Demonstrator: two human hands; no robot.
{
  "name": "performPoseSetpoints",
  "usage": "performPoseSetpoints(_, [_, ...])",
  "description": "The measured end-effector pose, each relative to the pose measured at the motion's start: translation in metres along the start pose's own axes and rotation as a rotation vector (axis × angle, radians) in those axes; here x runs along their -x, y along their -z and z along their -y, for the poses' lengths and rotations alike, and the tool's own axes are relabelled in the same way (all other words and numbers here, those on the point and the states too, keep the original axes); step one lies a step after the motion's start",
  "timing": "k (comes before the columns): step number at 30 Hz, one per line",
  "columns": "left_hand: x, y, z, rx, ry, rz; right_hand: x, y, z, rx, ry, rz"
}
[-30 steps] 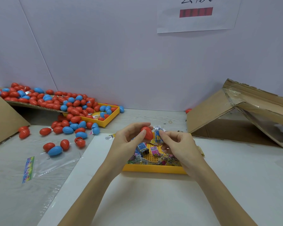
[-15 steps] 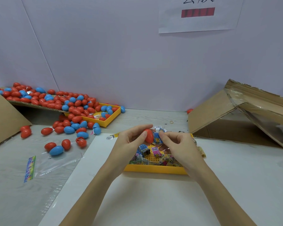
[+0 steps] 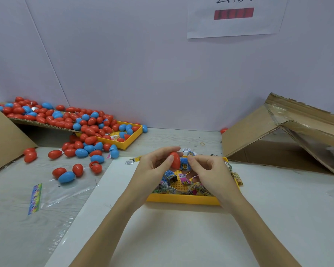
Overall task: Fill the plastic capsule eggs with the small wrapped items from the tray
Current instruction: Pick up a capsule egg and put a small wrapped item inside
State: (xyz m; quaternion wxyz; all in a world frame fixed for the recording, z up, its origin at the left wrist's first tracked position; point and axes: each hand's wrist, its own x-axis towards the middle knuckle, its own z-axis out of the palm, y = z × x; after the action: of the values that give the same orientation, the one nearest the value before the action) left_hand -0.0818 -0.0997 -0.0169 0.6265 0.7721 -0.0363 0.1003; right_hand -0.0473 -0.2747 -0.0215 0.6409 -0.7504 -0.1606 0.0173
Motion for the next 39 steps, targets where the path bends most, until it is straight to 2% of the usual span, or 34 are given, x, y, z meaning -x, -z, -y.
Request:
performPoseSetpoints(4, [0.0001,-0.0001,0.0000,0.022,-0.008,-0.007,-0.0001,-0.0022,-0.0026,-0.003,0.013,-0.010])
performPoseSetpoints(17, [0.0019,-0.0008,-0.0005,0.070,0.002,-0.049,-0.0013,-0.0046,-0.0077,-0.243,-0.074,-0.002])
performPoseSetpoints(29, [0.0008,-0.0015,-0.0010,0.005,-0.007,-0.054,-0.0015,-0.0047,-0.0093,-0.082,0.000,-0.021])
performPoseSetpoints(39, [0.0011,-0.0003,0.0021,0.028,-0.026,0.016,-0.0038,-0.0025,-0.0090,-0.055,-0.045,0.002])
